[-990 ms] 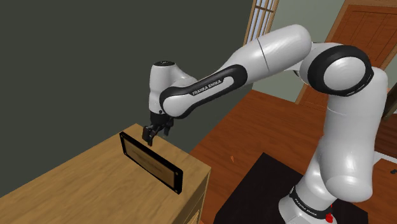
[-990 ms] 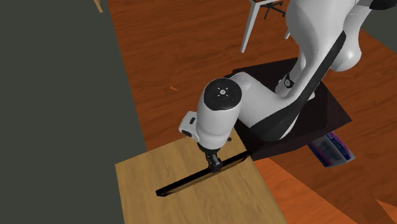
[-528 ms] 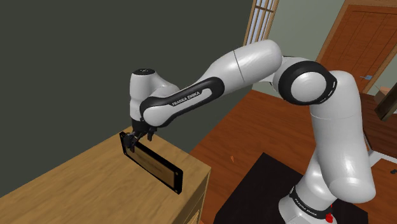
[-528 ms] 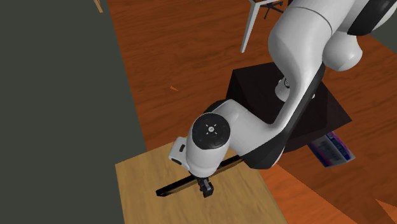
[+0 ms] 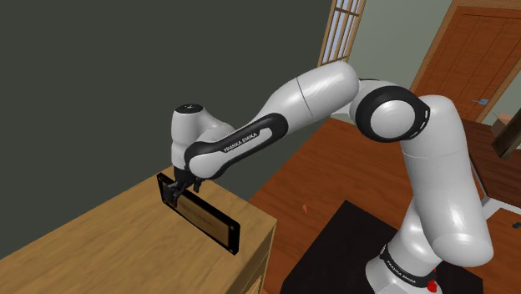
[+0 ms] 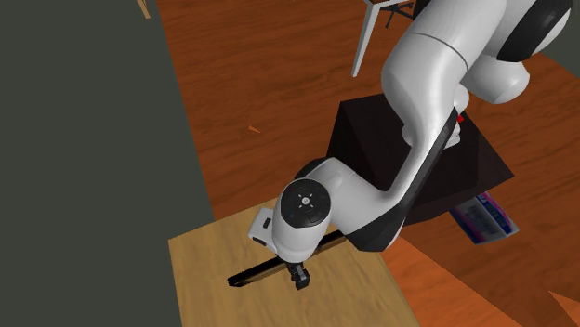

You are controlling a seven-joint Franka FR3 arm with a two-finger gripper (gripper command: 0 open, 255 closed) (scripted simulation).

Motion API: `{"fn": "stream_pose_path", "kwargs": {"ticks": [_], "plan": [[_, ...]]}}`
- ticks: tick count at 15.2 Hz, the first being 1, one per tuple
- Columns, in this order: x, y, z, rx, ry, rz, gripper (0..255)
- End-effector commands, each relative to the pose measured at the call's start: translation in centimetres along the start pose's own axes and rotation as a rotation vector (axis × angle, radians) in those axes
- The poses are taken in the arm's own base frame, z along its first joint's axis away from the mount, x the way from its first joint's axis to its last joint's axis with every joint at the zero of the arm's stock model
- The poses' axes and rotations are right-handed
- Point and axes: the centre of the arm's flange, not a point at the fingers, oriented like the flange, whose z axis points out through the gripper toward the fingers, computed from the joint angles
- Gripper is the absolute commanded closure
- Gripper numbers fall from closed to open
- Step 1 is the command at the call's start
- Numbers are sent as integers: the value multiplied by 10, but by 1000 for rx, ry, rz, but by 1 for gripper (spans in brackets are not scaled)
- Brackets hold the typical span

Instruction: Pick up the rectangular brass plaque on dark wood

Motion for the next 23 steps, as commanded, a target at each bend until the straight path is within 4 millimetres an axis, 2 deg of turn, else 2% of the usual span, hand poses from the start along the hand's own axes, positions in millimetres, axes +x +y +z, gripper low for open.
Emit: {"fn": "stream_pose_path", "kwargs": {"ticks": [1,10,23], "plan": [[0,0,2,0,1,0,255],[0,0,1,0,1,0,255],[8,-4,-67,0,1,0,255]]}}
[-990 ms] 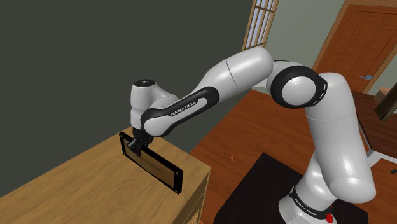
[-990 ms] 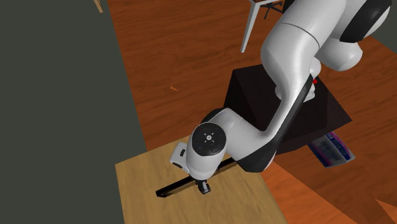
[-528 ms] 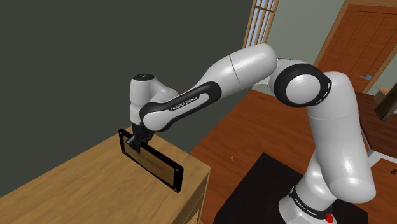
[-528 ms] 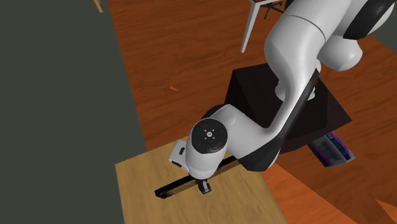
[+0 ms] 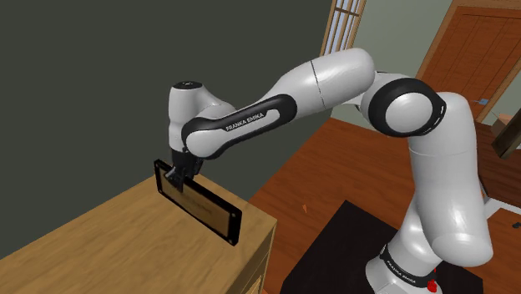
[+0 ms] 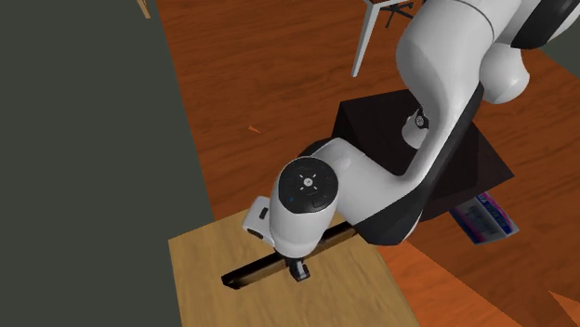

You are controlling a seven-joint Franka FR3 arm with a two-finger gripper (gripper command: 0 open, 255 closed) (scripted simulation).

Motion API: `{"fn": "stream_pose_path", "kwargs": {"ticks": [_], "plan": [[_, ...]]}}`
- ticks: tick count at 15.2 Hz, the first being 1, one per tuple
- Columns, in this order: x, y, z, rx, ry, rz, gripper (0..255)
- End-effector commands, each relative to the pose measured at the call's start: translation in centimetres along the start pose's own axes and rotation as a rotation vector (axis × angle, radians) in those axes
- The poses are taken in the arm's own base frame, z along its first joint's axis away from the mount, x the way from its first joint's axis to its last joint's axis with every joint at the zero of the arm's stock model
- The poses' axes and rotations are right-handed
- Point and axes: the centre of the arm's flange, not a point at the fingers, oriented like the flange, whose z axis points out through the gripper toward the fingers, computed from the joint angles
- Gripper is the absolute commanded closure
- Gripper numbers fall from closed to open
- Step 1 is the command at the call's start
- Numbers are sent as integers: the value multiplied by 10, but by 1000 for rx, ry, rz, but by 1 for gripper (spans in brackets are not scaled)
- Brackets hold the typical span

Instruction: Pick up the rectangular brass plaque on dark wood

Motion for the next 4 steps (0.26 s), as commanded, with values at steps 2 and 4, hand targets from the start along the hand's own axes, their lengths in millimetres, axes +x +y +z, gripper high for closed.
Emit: {"fn": "stream_pose_path", "kwargs": {"ticks": [2,4], "plan": [[2,-2,-18,1,2,0,255],[2,-2,-19,1,2,0,255]]}}
